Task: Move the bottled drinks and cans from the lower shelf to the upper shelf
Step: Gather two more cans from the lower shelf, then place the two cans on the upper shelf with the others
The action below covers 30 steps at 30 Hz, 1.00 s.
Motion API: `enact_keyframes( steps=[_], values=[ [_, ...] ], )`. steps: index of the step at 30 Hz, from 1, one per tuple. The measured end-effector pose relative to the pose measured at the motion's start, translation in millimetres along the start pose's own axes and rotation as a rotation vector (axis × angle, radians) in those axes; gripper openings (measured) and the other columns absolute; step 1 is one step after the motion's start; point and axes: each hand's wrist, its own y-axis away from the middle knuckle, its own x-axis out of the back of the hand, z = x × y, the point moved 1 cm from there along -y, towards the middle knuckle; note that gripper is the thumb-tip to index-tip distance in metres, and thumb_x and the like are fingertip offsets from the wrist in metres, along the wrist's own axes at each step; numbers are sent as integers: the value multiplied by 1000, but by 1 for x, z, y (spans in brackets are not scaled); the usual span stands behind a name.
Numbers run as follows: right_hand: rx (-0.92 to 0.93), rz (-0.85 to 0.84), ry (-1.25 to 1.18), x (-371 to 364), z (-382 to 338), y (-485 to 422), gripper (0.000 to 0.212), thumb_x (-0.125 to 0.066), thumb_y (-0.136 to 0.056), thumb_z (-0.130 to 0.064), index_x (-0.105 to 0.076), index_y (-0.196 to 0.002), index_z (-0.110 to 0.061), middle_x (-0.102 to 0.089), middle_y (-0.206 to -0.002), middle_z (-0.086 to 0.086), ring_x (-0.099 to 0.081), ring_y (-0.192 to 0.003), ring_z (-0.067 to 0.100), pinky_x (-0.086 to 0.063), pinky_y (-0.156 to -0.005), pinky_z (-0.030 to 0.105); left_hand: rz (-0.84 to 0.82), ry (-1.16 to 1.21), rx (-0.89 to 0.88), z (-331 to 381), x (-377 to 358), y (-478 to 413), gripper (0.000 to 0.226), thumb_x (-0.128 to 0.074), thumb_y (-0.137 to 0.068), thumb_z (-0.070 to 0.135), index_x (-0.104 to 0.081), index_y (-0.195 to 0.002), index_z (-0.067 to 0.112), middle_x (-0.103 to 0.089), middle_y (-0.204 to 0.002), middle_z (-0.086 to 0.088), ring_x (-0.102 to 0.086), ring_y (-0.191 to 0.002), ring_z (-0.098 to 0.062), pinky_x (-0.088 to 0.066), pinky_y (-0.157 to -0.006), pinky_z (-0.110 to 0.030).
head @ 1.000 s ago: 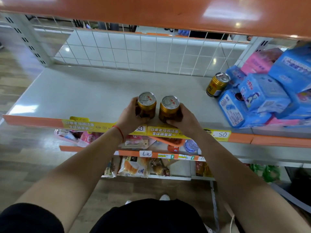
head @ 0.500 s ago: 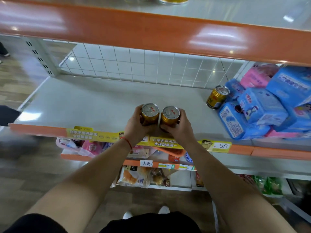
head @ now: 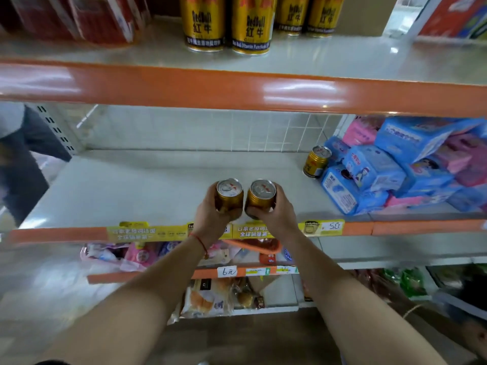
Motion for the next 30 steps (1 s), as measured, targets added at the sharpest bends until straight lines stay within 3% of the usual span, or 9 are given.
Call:
enact_keyframes(
  steps=[2,4,7,11,13,18,22,26,30],
  values=[
    [13,0,15,6,-9,5,74,-88,-68,-21,-49,-131,-21,-64,-116,-6,-59,-106,13,-43,-82,12,7,-10,-7,9,2,9,76,-89,-65,9,-51,-128,27,-67,-105,11,-66,-98,-12,-50,-74,-11],
    [24,-12,29,13,-16,10,76,-88,-68,-22,-48,-133,-22,-64,-119,-3,-60,-109,15,-44,-88,20,25,-5,-11,21,5,19,79,-88,-66,8,-49,-133,24,-66,-106,9,-65,-95,-12,-45,-66,-2],
    [43,-47,24,27,-33,19,81,-87,-69,-26,-43,-136,-24,-63,-122,-4,-60,-112,17,-45,-93,29,73,0,-42,44,12,36,77,-86,-69,10,-46,-132,27,-67,-100,10,-63,-83,-2,-42,-58,-1],
    [112,-78,27,50,-55,36,76,-86,-71,-23,-41,-132,-20,-60,-112,-8,-60,-103,13,-42,-81,21,109,-17,-107,74,18,58,72,-85,-72,15,-45,-129,33,-65,-95,21,-61,-81,11,-42,-59,0],
    [147,-82,17,60,-66,41,74,-86,-71,-23,-42,-130,-19,-61,-112,-7,-60,-103,14,-43,-77,16,116,-23,-150,90,20,66,72,-85,-73,16,-45,-132,30,-65,-98,19,-64,-85,4,-44,-65,-4],
    [221,-73,4,89,-98,57,71,-86,-72,-24,-48,-132,-20,-64,-115,-6,-61,-109,16,-50,-90,27,134,-33,-226,121,25,87,78,-86,-71,24,-44,-137,34,-66,-113,11,-64,-107,-17,-51,-90,-33],
    [316,-60,3,119,-131,74,62,-84,-75,-24,-54,-129,-19,-65,-107,-7,-61,-98,10,-43,-69,2,184,22,-309,153,31,110,85,-87,-70,31,-41,-141,33,-67,-119,11,-64,-109,-13,-51,-100,-42],
    [416,-41,7,148,-168,88,54,-85,-73,-29,-61,-121,-26,-71,-104,-8,-66,-96,9,-51,-82,22,208,33,-407,193,40,126,88,-86,-71,38,-36,-143,35,-66,-119,7,-65,-109,-15,-52,-99,-43],
    [463,-6,-10,175,-204,89,55,-86,-71,-29,-62,-120,-19,-71,-106,-4,-67,-98,13,-54,-85,29,201,29,-491,237,49,129,84,-81,-64,50,-39,-136,37,-66,-120,3,-65,-110,-18,-54,-95,-47]
  ],
)
